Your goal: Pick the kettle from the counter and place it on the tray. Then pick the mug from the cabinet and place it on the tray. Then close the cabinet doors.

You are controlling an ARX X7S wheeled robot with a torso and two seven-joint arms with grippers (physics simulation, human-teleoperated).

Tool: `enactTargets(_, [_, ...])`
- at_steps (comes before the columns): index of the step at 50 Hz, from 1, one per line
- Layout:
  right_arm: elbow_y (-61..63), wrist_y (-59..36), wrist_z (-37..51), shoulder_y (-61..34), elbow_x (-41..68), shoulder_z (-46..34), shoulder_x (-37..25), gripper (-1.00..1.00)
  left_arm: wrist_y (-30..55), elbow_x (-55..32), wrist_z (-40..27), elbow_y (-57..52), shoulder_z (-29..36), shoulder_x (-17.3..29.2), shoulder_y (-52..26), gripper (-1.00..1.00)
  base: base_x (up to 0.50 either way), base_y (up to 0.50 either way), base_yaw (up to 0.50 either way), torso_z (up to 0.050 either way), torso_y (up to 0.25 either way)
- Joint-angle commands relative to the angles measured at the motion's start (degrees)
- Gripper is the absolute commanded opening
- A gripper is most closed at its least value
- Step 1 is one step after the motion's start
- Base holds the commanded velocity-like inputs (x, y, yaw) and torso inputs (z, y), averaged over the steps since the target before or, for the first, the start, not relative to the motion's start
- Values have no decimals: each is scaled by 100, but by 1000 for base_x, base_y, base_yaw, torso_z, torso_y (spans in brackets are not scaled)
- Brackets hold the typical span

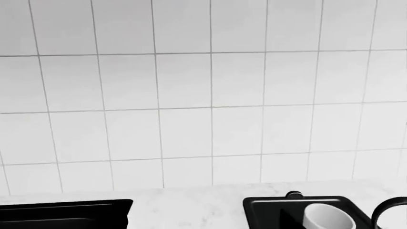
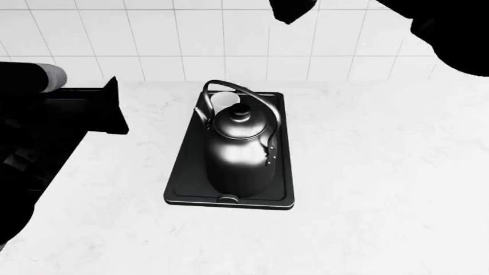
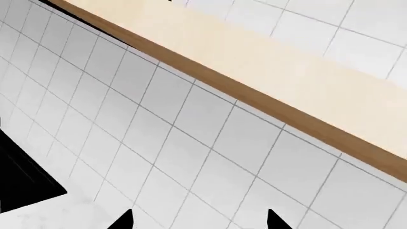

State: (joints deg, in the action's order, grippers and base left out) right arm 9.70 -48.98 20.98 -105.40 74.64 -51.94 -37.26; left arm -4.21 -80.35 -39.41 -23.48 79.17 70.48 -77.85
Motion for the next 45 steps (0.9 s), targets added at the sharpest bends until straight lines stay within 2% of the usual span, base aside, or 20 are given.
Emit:
enactTargets(1, [1275,116,1972,533,717,649,-908,100,17,-95,-51,-72,-98,-4,-95,100,0,0,0,0,0])
enactTargets(12, [1895,673,3098,1371,1140,1114,-1884,100,162,-100,-78,-123,-170,-70,-239,100,0,0,0,0,0])
enactTargets(27, [2712,1886,3537,2876,1292,1464,-3019,100,299,-255,-32,-116,-296,-67,-418,100,0,0,0,0,0])
enactTargets(32, [2815,2066,3529,3164,1204,1450,-3192,100,254,-396,9,-111,-354,-76,-440,100,0,0,0,0,0])
enactTargets(39, [3128,2822,3535,4006,797,1425,-3630,100,332,-368,-84,-169,-360,-88,-467,100,0,0,0,0,0])
enactTargets(45, [3159,3029,3514,4184,689,1435,-3715,100,443,-318,-184,-152,-356,-137,-509,100,0,0,0,0,0])
